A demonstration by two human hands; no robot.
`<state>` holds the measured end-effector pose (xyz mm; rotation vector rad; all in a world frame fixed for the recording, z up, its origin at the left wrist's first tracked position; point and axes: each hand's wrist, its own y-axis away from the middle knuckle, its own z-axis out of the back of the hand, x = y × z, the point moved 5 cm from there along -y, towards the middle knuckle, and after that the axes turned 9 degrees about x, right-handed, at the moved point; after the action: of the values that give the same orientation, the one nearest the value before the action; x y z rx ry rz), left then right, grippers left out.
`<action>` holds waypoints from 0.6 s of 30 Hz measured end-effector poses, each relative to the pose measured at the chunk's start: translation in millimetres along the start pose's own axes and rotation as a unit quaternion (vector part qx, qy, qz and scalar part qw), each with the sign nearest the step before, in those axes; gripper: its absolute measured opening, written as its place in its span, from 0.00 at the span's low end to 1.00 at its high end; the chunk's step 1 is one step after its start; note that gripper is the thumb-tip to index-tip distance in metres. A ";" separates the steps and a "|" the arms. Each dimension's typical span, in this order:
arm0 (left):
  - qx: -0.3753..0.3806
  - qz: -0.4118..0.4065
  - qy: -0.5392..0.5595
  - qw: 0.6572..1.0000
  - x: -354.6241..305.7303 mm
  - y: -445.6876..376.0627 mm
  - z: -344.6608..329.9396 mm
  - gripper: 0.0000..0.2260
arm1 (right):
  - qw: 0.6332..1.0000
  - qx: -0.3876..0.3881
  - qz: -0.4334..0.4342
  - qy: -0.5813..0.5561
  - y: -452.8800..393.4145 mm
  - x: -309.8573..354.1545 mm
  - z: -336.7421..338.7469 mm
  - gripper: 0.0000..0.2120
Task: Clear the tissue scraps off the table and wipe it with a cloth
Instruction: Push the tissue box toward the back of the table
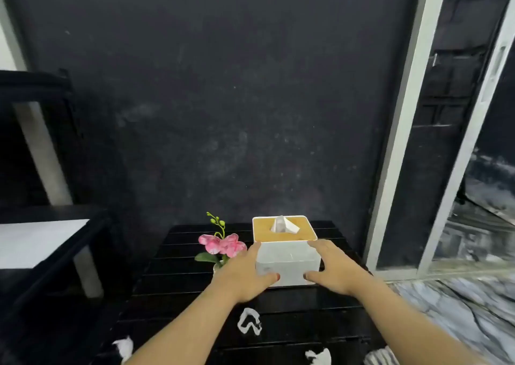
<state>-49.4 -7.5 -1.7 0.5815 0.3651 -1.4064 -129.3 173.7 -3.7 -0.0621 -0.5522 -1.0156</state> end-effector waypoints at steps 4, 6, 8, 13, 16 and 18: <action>-0.015 0.005 0.054 0.998 10.7 -36.1 -20.2 0.31 | 0.999 -0.047 -0.001 -0.002 -29.8 -11.6 2.5 0.34; -0.044 -0.012 0.062 0.997 14.3 -48.6 -24.8 0.30 | 0.999 -0.053 -0.009 -0.009 -43.5 -18.6 -0.7 0.33; -0.085 -0.024 0.050 0.995 21.4 -61.5 -25.7 0.29 | 0.998 -0.055 -0.013 -0.018 -53.2 -25.1 -3.6 0.33; -0.153 -0.035 0.046 0.987 30.7 -81.3 -33.4 0.28 | 0.994 -0.080 -0.022 -0.077 -66.3 -41.9 -6.7 0.33; -0.166 -0.049 0.067 0.983 29.0 -94.1 -34.3 0.28 | 0.991 -0.103 -0.029 -0.083 -71.6 -49.4 -2.1 0.32; -0.164 -0.052 0.070 0.983 25.4 -104.5 -34.0 0.28 | 0.990 -0.110 -0.035 -0.086 -76.1 -55.1 0.1 0.31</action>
<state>-145.3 -14.6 -60.6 0.3942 0.7330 -1.3701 -213.9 176.2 -44.5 -0.3313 -0.6010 -1.1429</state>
